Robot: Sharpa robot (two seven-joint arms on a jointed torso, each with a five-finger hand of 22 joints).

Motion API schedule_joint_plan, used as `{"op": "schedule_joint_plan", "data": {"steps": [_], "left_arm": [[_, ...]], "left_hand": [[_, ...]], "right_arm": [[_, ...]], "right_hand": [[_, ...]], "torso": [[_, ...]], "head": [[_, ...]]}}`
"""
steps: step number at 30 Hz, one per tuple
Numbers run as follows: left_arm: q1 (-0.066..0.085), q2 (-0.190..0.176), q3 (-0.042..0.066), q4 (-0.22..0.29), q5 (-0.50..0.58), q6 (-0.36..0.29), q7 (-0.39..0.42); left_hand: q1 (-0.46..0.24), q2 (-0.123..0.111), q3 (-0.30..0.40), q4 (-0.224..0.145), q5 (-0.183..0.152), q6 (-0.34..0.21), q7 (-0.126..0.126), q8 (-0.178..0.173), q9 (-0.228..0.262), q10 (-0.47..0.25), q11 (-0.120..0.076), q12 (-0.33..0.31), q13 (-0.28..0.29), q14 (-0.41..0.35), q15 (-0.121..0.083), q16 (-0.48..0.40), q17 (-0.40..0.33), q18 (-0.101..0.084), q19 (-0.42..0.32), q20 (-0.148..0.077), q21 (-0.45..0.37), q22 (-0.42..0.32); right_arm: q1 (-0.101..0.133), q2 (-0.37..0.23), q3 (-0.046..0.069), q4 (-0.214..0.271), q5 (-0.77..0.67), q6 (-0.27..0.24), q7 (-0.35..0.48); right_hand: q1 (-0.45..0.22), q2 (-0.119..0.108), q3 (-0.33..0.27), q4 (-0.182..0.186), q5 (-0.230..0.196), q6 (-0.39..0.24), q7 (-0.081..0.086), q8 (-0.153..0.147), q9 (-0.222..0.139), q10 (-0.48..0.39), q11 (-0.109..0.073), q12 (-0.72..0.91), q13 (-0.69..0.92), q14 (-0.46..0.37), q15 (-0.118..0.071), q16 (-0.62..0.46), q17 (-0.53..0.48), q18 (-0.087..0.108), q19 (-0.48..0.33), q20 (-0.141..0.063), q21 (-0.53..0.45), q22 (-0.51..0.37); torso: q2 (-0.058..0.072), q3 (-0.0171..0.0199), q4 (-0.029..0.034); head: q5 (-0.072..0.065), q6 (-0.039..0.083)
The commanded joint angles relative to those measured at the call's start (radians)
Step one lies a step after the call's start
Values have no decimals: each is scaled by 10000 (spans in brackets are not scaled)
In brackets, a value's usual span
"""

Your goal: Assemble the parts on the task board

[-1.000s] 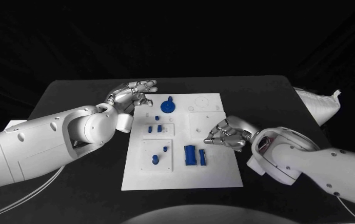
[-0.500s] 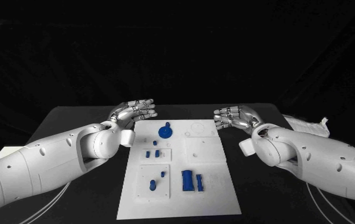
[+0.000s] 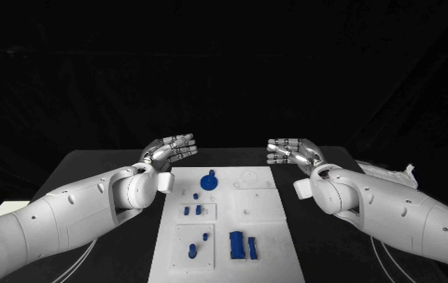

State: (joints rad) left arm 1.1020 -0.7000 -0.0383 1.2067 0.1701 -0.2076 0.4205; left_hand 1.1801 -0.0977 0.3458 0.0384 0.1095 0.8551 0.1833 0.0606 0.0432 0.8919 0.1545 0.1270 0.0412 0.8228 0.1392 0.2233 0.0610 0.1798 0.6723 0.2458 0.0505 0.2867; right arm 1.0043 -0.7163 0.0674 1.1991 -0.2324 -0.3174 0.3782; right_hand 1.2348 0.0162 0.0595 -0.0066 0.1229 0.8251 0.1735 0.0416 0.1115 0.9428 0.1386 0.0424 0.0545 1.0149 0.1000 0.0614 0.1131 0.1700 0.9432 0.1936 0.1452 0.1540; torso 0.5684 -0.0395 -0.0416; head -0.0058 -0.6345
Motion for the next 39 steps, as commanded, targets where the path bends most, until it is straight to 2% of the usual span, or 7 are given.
{"op": "schedule_joint_plan", "data": {"steps": [1,8,13,14,18,20,39], "left_arm": [[-20,-32,19,151,-72,-227,45],[-143,-220,108,1003,-471,-1548,277],[-264,-407,196,1849,-866,-2859,508],[-307,-472,228,2146,-1006,-3319,589],[-404,-622,299,2824,-1323,-4370,774],[-442,-680,326,3088,-1447,-4780,846],[-520,-800,383,3633,-1701,-5624,995]], "left_hand": [[-3741,977,-1098,-384,-351,-2708,-578,-606,-432,-2826,-491,-405,-412,-2607,-441,-703,-610,-568,-2129,-778,-505,-909],[-5844,977,-1715,-384,-1095,-4233,-910,-606,-432,-4414,-766,-1270,-412,-4075,-691,-1103,-610,-823,-3328,-1222,-505,-1420],[-6807,977,-1997,-384,-1095,-4930,-1060,-606,-432,-5141,-1545,-1270,-412,-4742,-1392,-1286,-610,-928,-3877,-1420,-505,-1652],[-7059,977,-2069,-384,-1095,-5113,-1099,-606,-432,-5331,-1545,-1270,-412,-4924,-1392,-1332,-610,-986,-4020,-1475,-505,-1714],[-7776,977,-2281,-384,-1095,-5630,-1833,-606,-432,-5871,-1545,-1270,-412,-5420,-1392,-1472,-610,-1034,-4433,-1619,-505,-1889],[-8047,977,-2357,-384,-1095,-5827,-1833,-606,-432,-6081,-1545,-1270,-412,-5610,-1392,-1515,-610,-1798,-4585,-1680,-505,-1954],[-10131,977,-3458,-384,-1095,-7345,-1833,-606,-432,-7658,-1545,-1270,-412,-7068,-1392,-2233,-610,-1798,-5756,-2458,-505,-2867]], "right_arm": [[25,-26,-27,189,101,-244,63],[158,-215,-227,1276,787,-1566,481],[284,-393,-415,2301,1435,-2813,876],[321,-444,-470,2599,1623,-3176,991],[398,-554,-586,3230,2021,-3943,1234],[425,-592,-626,3449,2159,-4210,1318],[457,-637,-674,3709,2324,-4526,1418]], "right_hand": [[-3934,-162,-595,66,-393,-2628,-552,-416,-355,-3003,-442,-424,-545,-3232,-1000,-614,-361,-511,-3004,-618,-462,-491],[-6111,-162,-595,66,-1229,-4088,-858,-416,-1115,-4673,-1386,-424,-545,-5028,-1000,-614,-1131,-786,-4675,-963,-722,-763],[-7117,-162,-595,66,-1229,-4764,-1004,-416,-1115,-5437,-1386,-424,-545,-5857,-1000,-614,-1131,-894,-5443,-1119,-1452,-1540],[-7383,-162,-595,66,-1229,-4940,-1735,-416,-1115,-5640,-1386,-424,-545,-6075,-1000,-614,-1131,-894,-5647,-1160,-1452,-1540],[-8084,-162,-595,66,-1229,-5409,-1735,-416,-1115,-6175,-1386,-424,-545,-6649,-1000,-614,-1131,-1700,-6181,-1936,-1452,-1540],[-8417,-162,-595,66,-1229,-5626,-1735,-416,-1115,-6437,-1386,-424,-545,-6926,-1000,-614,-1131,-1700,-6433,-1936,-1452,-1540],[-10600,-162,-595,66,-1229,-7092,-1735,-416,-1115,-8099,-1386,-424,-545,-8718,-1000,-614,-1131,-1700,-8103,-1936,-1452,-1540]], "torso": [[-69,108,117],[-242,394,415],[-242,395,416],[-242,395,416],[-242,395,416],[-242,395,416],[-242,395,416]], "head": [[14,86],[58,344],[58,345],[58,345],[58,345],[58,345],[58,345]]}}
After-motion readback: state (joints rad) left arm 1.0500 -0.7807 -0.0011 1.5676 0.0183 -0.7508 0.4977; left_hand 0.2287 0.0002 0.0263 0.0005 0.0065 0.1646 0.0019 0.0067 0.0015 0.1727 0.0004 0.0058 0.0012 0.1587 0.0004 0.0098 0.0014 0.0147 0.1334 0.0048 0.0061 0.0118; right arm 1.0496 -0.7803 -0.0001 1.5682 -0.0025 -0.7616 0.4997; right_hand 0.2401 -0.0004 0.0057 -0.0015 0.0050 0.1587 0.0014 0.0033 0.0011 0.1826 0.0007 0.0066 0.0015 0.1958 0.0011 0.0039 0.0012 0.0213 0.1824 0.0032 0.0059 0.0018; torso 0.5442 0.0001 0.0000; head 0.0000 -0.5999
